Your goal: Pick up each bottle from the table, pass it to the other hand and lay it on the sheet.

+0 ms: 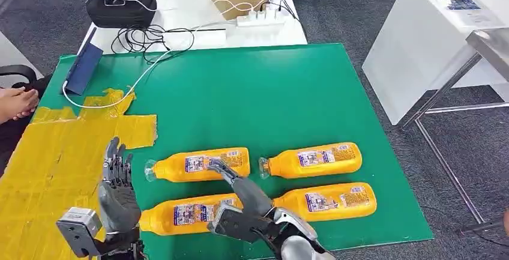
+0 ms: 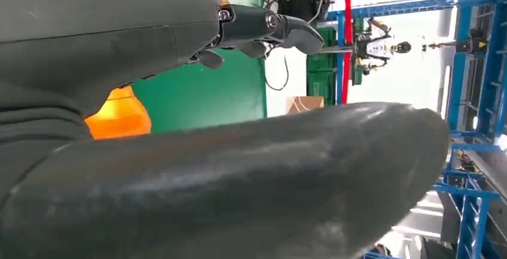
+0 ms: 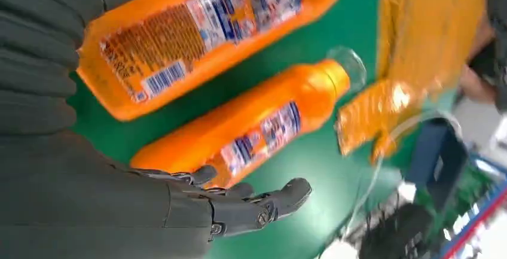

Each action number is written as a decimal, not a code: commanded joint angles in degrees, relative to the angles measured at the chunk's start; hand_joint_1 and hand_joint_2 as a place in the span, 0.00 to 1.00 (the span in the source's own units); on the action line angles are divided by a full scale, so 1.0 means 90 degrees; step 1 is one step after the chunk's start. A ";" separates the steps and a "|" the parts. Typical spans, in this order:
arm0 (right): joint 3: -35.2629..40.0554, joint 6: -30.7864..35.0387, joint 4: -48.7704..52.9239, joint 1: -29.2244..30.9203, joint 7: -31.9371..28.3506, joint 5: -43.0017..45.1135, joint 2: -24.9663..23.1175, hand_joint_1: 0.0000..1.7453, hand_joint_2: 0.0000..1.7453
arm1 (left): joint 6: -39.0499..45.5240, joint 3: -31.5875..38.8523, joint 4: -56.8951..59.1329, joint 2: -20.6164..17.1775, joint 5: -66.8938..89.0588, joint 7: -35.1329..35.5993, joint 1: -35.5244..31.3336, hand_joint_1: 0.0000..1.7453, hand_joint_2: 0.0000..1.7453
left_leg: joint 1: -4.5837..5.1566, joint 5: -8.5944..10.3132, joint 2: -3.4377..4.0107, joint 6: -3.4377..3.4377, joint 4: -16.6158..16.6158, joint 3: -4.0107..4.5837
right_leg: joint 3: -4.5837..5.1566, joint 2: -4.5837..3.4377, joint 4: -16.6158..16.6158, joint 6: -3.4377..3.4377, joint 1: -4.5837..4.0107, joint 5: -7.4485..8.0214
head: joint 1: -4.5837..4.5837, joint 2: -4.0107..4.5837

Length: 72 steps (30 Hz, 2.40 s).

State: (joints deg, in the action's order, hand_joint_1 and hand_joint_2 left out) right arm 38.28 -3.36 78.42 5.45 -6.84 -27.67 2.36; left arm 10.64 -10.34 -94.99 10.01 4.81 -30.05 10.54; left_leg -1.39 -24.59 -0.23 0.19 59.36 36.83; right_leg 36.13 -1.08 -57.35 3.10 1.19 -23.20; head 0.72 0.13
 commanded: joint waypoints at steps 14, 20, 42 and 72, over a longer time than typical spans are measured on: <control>0.1752 -0.0066 -0.1121 0.1869 0.0212 -0.0153 0.0278 0.00 1.00 | -0.0162 -0.0004 0.0519 -0.0137 -0.0086 0.0018 -0.0237 0.00 0.00 | 0.0003 -0.0003 0.0013 -0.0006 -0.0008 -0.0023 | -0.0016 -0.0005 0.0005 -0.0010 -0.0001 0.0000 | 0.0000 0.0000; 0.2005 -0.0385 -0.1251 0.2161 0.0238 -0.0026 0.0281 0.00 1.00 | -0.0186 0.0016 0.0566 -0.0130 -0.0084 0.0016 -0.0257 0.00 0.00 | 0.0003 -0.0003 0.0009 -0.0007 -0.0009 -0.0025 | -0.0020 -0.0002 0.0006 -0.0010 -0.0001 -0.0001 | 0.0000 0.0000; 0.3926 -0.1507 -0.2830 0.3315 0.0845 0.0514 0.0017 0.00 1.00 | -0.0240 0.0017 0.0698 -0.0166 -0.0267 0.0020 -0.0389 0.00 0.00 | 0.0003 -0.0008 0.0009 -0.0010 -0.0017 -0.0052 | -0.0046 0.0005 0.0011 -0.0018 -0.0004 -0.0007 | 0.0000 0.0000; 0.4987 -0.1849 -0.3009 0.3390 0.1690 -0.0278 0.0311 1.00 1.00 | 0.0731 0.0854 -0.0018 0.0478 -0.2008 -0.0290 -0.0548 0.00 0.00 | -0.0005 -0.0005 0.0007 -0.0004 -0.0014 -0.0103 | -0.0083 0.0003 0.0017 -0.0017 -0.0011 0.0001 | 0.0000 0.0000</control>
State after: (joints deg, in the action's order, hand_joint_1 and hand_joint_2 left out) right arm 78.36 -20.22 55.82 37.78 7.32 -30.23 4.31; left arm 14.02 -8.33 -92.82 11.84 -10.53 -32.06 5.81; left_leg -1.41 -24.64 -0.06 0.25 59.36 36.06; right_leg 35.59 -1.26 -57.35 3.07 1.14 -23.18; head 0.72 0.13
